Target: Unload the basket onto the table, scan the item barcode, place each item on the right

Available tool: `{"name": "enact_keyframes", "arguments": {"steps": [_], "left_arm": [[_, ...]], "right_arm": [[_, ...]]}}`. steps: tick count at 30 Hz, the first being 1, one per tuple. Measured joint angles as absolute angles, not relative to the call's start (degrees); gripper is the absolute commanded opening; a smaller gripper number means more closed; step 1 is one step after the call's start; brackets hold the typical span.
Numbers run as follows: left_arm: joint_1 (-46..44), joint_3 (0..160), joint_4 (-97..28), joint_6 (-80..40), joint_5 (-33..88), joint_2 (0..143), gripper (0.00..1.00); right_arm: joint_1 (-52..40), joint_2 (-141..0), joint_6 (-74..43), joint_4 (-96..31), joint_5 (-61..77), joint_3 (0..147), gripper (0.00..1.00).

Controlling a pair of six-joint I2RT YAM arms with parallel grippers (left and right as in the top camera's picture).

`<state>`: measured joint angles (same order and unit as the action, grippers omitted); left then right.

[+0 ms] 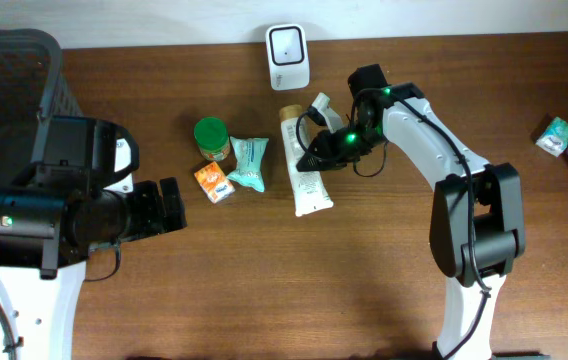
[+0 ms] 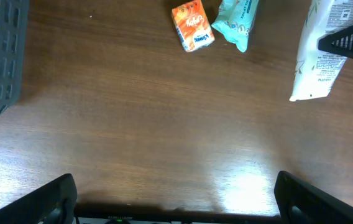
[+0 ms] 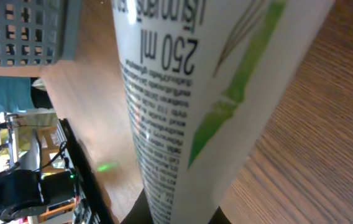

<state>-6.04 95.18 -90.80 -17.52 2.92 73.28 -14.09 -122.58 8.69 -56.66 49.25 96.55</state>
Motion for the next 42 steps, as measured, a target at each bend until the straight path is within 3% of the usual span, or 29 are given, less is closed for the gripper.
{"name": "enact_keyframes", "arguments": {"steps": [14, 23, 32, 37, 42], "left_arm": [[-6.0, 95.2, -90.8, -17.5, 2.9, 73.3, 0.99], [-6.0, 95.2, -90.8, -17.5, 2.9, 73.3, 0.99], [-6.0, 95.2, -90.8, -17.5, 2.9, 73.3, 0.99], [-6.0, 95.2, -90.8, -17.5, 2.9, 73.3, 0.99], [-6.0, 95.2, -90.8, -17.5, 2.9, 73.3, 0.99]], "right_arm": [[-14.1, -122.6, 6.1, -55.9, 47.1, 96.6, 0.04], [-14.6, -122.6, -15.2, -59.9, 9.5, 96.6, 0.04], [-21.6, -122.9, -23.1, -64.0, -18.7, 96.6, 0.05], [-23.5, -127.2, -23.9, -65.7, -22.4, 96.7, 0.33], [-29.0, -127.6, -24.0, -66.1, -17.9, 98.2, 0.46]]}}
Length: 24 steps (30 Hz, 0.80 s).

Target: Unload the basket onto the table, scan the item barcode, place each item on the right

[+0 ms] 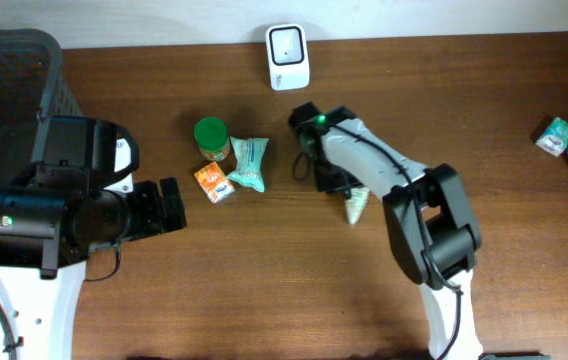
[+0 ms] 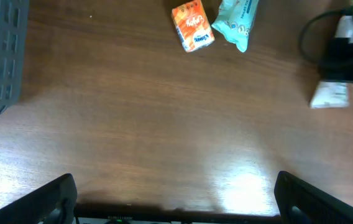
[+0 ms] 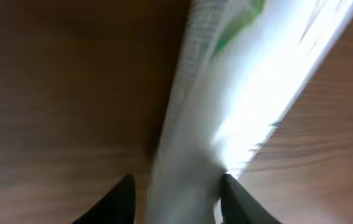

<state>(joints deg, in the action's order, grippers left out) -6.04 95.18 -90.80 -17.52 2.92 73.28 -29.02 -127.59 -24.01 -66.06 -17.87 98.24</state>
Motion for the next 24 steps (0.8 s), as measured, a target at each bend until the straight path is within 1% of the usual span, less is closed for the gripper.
{"name": "enact_keyframes", "arguments": {"steps": [2, 3, 5, 6, 7, 9, 10, 15, 18, 19, 20, 22, 24], "left_arm": [[-6.0, 95.2, -90.8, -17.5, 2.9, 73.3, 0.99], [-6.0, 95.2, -90.8, -17.5, 2.9, 73.3, 0.99], [-6.0, 95.2, -90.8, -17.5, 2.9, 73.3, 0.99], [-6.0, 95.2, -90.8, -17.5, 2.9, 73.3, 0.99], [-6.0, 95.2, -90.8, -17.5, 2.9, 73.3, 0.99], [-6.0, 95.2, -90.8, -17.5, 2.9, 73.3, 0.99], [-6.0, 95.2, -90.8, -17.5, 2.9, 73.3, 0.99], [-6.0, 95.2, -90.8, -17.5, 2.9, 73.3, 0.99], [-6.0, 95.2, -90.8, -17.5, 2.9, 73.3, 0.99], [-6.0, 95.2, -90.8, -17.5, 2.9, 73.3, 0.99], [-6.0, 95.2, -90.8, -17.5, 2.9, 73.3, 0.99], [-6.0, 95.2, -90.8, -17.5, 2.9, 73.3, 0.99], [-6.0, 95.2, -90.8, -17.5, 2.9, 73.3, 0.99]], "right_arm": [[-32.1, -127.7, -23.9, -67.0, -13.9, 102.2, 0.52], [-33.5, -128.1, -23.9, -70.0, -13.0, 105.1, 0.57], [-34.3, -128.4, -23.6, -73.8, -12.4, 109.7, 0.71], [-34.1, -128.4, -23.3, -75.9, -12.5, 112.0, 0.72], [-33.5, -128.3, -22.7, -77.1, -12.5, 114.0, 0.82], [-31.9, -128.3, -21.2, -78.0, -12.5, 115.8, 0.95], [-30.7, -128.3, -20.9, -78.7, -12.5, 115.8, 0.99], [-22.0, -128.3, -19.0, -79.1, -11.2, 115.0, 0.99], [-17.6, -128.5, -10.9, -78.4, 0.6, 114.9, 0.99], [-16.6, -128.6, -8.4, -78.1, 4.3, 114.9, 0.97], [-15.8, -128.8, -6.7, -77.9, 7.7, 114.9, 0.92], [-15.3, -129.1, -4.8, -77.5, 11.7, 114.9, 0.91], [-15.4, -129.7, -3.7, -76.9, 14.3, 114.9, 0.86]]}}
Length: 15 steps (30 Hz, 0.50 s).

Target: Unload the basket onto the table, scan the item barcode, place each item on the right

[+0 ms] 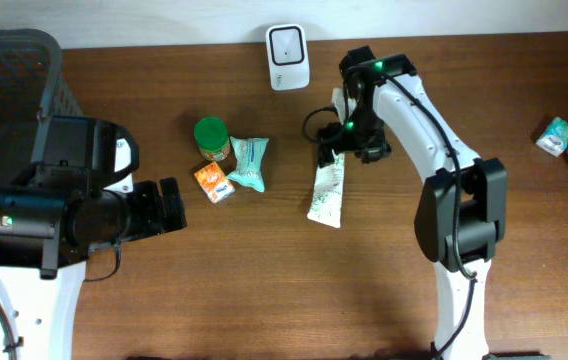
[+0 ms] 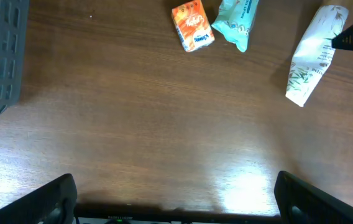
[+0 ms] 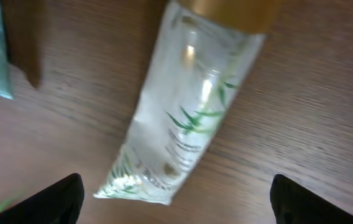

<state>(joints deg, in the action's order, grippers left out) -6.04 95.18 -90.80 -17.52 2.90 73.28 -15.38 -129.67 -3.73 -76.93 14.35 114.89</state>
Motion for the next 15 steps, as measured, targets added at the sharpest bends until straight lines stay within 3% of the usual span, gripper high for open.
{"name": "enact_keyframes", "arguments": {"steps": [7, 8, 11, 15], "left_arm": [[-6.0, 95.2, -90.8, -17.5, 2.9, 73.3, 0.99], [-6.0, 95.2, -90.8, -17.5, 2.9, 73.3, 0.99], [-6.0, 95.2, -90.8, -17.5, 2.9, 73.3, 0.99], [-6.0, 95.2, -90.8, -17.5, 2.9, 73.3, 0.99]], "right_arm": [[-15.5, -134.0, -2.8, -75.4, 16.6, 113.1, 0.84], [-15.5, -134.1, -2.8, -75.4, 16.6, 112.4, 0.82], [-15.5, -134.3, -2.7, -74.7, 17.2, 110.2, 0.65], [-15.5, -134.3, -2.7, -72.7, 21.7, 110.0, 0.61]]}}
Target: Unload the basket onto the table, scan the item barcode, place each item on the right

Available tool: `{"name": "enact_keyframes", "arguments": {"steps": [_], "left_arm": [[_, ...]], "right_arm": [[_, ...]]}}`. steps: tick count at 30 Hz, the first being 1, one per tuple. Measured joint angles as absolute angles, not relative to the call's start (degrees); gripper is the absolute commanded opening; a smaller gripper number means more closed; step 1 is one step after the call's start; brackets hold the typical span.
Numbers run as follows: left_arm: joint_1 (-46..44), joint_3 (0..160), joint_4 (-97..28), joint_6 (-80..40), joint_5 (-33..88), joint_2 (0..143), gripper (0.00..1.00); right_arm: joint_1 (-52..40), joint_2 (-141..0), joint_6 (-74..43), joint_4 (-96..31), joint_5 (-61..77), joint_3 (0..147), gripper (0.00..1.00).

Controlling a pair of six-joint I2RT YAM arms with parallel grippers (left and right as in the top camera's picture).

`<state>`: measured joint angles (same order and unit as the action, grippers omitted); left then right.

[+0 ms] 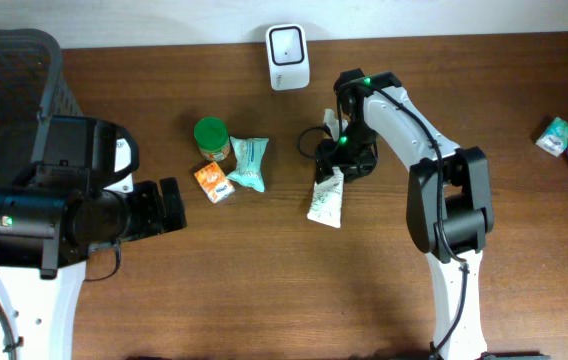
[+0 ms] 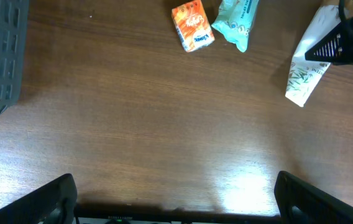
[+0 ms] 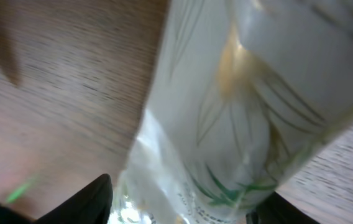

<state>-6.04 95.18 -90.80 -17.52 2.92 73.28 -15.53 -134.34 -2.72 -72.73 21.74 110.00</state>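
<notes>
The white tube with green leaf print (image 1: 325, 200) lies flat on the table in front of the white scanner (image 1: 288, 44), leaf side up. It also shows at the left wrist view's right edge (image 2: 306, 78). My right gripper (image 1: 342, 158) is low over the tube's upper end. In its own view the gripper (image 3: 176, 202) is open, a finger on each side of the tube (image 3: 226, 112), which fills the frame. No barcode shows. My left gripper (image 1: 172, 205) is open over bare wood, far left of the tube, its fingers (image 2: 58, 193) wide apart.
A green-lidded can (image 1: 211, 135), an orange box (image 1: 214, 182) and a teal packet (image 1: 249, 162) lie left of the tube. A dark basket (image 1: 9, 70) fills the far left corner. A teal packet (image 1: 557, 135) and a pink pack sit at the right edge.
My right gripper has come down from above the tube to straddle its upper end, jaws still open. The tube lies where it was. The left arm has not moved.
My right gripper was shut on the tube near the scanner, printed text side up. Then it held the tube turned, lower on the table. Then the tube lay leaf side up with the gripper open above it. Now the open jaws sit around it.
</notes>
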Motion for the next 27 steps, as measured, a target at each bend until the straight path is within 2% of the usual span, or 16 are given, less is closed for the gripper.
{"name": "enact_keyframes", "arguments": {"steps": [4, 6, 8, 9, 10, 12, 18, 27], "left_arm": [[-6.0, 95.2, -90.8, -17.5, 2.9, 73.3, 0.99], [-6.0, 95.2, -90.8, -17.5, 2.9, 73.3, 0.99], [-6.0, 95.2, -90.8, -17.5, 2.9, 73.3, 0.99], [-6.0, 95.2, -90.8, -17.5, 2.9, 73.3, 0.99], [-6.0, 95.2, -90.8, -17.5, 2.9, 73.3, 0.99], [-6.0, 95.2, -90.8, -17.5, 2.9, 73.3, 0.99], [-6.0, 95.2, -90.8, -17.5, 2.9, 73.3, 0.99], [-6.0, 95.2, -90.8, -17.5, 2.9, 73.3, 0.99]], "right_arm": [[-16.5, -134.3, -2.8, -70.5, 23.0, 109.6, 0.57], [-18.3, -134.3, -3.6, -68.5, 21.8, 108.4, 0.5], [-19.6, -134.3, -4.6, -67.1, 21.0, 107.0, 0.33], [-20.1, -134.3, -4.8, -66.3, 20.9, 106.8, 0.19], [-20.5, -134.3, -5.4, -65.6, 20.9, 106.7, 0.12], [-20.9, -133.8, -6.6, -64.8, 22.2, 106.7, 0.04], [-21.3, -133.8, -8.8, -64.4, 22.6, 109.2, 0.04], [-21.2, -135.6, -9.0, -59.6, 20.2, 124.0, 0.04]]}}
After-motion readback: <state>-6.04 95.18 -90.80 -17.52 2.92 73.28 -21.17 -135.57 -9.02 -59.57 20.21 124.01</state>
